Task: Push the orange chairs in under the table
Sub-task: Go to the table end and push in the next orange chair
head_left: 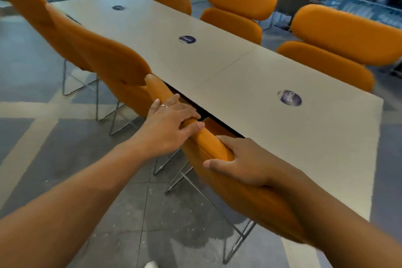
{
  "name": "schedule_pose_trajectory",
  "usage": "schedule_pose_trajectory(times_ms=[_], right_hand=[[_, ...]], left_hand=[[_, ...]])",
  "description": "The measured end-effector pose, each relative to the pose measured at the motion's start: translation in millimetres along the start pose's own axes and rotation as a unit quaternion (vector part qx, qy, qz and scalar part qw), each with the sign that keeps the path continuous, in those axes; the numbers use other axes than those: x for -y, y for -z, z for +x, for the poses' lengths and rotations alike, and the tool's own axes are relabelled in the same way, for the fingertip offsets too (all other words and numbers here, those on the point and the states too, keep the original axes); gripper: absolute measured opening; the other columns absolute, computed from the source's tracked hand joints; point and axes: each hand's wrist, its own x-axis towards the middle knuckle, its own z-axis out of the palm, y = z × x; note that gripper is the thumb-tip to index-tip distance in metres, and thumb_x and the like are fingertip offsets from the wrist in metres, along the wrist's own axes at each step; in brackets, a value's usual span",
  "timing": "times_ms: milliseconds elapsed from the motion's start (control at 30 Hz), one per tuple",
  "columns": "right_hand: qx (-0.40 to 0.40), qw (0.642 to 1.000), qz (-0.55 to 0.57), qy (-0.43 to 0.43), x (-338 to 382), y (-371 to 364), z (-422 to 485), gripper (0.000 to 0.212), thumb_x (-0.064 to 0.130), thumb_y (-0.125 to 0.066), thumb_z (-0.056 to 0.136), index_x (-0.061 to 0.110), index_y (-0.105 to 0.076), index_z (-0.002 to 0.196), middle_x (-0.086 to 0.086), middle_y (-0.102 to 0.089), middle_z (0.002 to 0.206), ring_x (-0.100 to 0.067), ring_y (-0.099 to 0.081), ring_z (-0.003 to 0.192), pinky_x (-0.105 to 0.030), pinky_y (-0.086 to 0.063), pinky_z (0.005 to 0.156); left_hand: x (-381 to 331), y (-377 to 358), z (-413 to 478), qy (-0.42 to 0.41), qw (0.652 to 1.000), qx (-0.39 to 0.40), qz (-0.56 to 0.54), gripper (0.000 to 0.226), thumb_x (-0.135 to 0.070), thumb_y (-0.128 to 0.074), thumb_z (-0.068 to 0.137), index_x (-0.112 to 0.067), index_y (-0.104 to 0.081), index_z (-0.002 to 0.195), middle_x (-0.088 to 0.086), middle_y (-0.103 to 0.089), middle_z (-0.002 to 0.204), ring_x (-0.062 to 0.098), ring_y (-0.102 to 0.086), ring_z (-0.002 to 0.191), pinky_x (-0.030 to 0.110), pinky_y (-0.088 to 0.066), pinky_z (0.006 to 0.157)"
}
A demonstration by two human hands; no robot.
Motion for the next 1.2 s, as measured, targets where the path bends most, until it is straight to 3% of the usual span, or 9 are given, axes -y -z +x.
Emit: schedule_pose_trajectory(times_ms=[133,333,500,600,800,933,1033,1200], right_hand=[[-0.060,0.995,-0.024,-0.077,10.9,-12.9,-12.2,0.067,0.070,-0.055,0.086,0.032,-0.047,0.140,0.005,-0.061,0.127,-0.017,-0.062,0.105,-0.039,-0.055,0.093],[-0.130,0.968,-0.116,-0.180,8.3,-32.0,-46.7,0.065,0.082,-0.051,0.080,0.038,-0.051,0.127,0.009,-0.063,0.114,-0.014,-0.059,0.094,-0.036,-0.053,0.082],[-0.185,0.942,-0.161,-0.229,6.1,-46.5,-76.8,0.062,0.082,-0.048,0.081,0.036,-0.050,0.123,0.009,-0.064,0.110,-0.014,-0.057,0.090,-0.032,-0.044,0.074],[-0.222,0.930,-0.163,-0.242,4.3,-53.3,-98.3,0.061,0.081,-0.049,0.081,0.036,-0.051,0.122,0.009,-0.064,0.112,-0.013,-0.057,0.093,-0.032,-0.042,0.074],[-0.296,0.901,-0.147,-0.282,-16.2,-70.0,-141.0,0.072,0.084,-0.051,0.076,0.034,-0.052,0.128,0.007,-0.065,0.119,-0.016,-0.059,0.101,-0.037,-0.050,0.087],[-0.332,0.876,-0.154,-0.313,-25.2,-78.3,-150.5,0.079,0.085,-0.060,0.070,0.033,-0.052,0.129,0.004,-0.064,0.119,-0.020,-0.059,0.105,-0.043,-0.045,0.092],[-0.341,0.865,-0.157,-0.332,-32.6,-79.2,-153.3,0.084,0.087,-0.063,0.064,0.033,-0.054,0.127,0.004,-0.064,0.117,-0.021,-0.059,0.104,-0.043,-0.047,0.090],[-0.294,0.878,-0.152,-0.345,-44.9,-61.0,-153.1,0.085,0.092,-0.060,0.057,0.035,-0.058,0.120,0.006,-0.068,0.108,-0.017,-0.063,0.095,-0.041,-0.056,0.081]], left_hand=[[8.4,6.3,4.6,-0.046,0.998,0.044,0.023,0.053,-0.066,-0.032,0.089,-0.039,-0.051,0.131,-0.016,-0.043,0.144,0.014,-0.011,0.147,0.058,0.004,0.117],[4.0,8.1,4.1,-0.108,0.984,0.113,0.085,0.086,-0.091,-0.024,0.065,-0.042,-0.043,0.134,-0.010,-0.041,0.143,0.020,-0.016,0.145,0.070,0.007,0.110],[-6.4,4.3,3.1,-0.104,0.977,0.117,0.144,0.103,-0.095,-0.031,0.047,-0.039,-0.041,0.133,-0.003,-0.040,0.139,0.031,-0.029,0.139,0.074,0.006,0.107],[-16.6,1.0,2.8,-0.104,0.973,0.128,0.160,0.107,-0.096,-0.035,0.045,-0.035,-0.043,0.132,0.000,-0.042,0.135,0.033,-0.035,0.135,0.071,0.003,0.110],[-31.9,-18.3,-4.1,-0.104,0.969,0.100,0.200,0.105,-0.094,-0.049,0.048,-0.030,-0.044,0.130,0.005,-0.044,0.136,0.036,-0.035,0.134,0.066,0.001,0.113],[-33.3,-19.1,-2.4,-0.089,0.970,0.095,0.205,0.108,-0.096,-0.043,0.041,-0.030,-0.046,0.127,0.005,-0.046,0.133,0.037,-0.036,0.133,0.065,-0.003,0.114],[-35.7,-19.8,-0.3,-0.090,0.969,0.082,0.217,0.109,-0.097,-0.036,0.035,-0.033,-0.051,0.123,0.004,-0.049,0.127,0.036,-0.041,0.127,0.062,-0.010,0.112],[-36.7,-21.7,8.9,-0.117,0.964,0.054,0.234,0.107,-0.101,-0.033,0.030,-0.031,-0.057,0.106,-0.001,-0.055,0.106,0.029,-0.050,0.108,0.049,-0.029,0.100]])
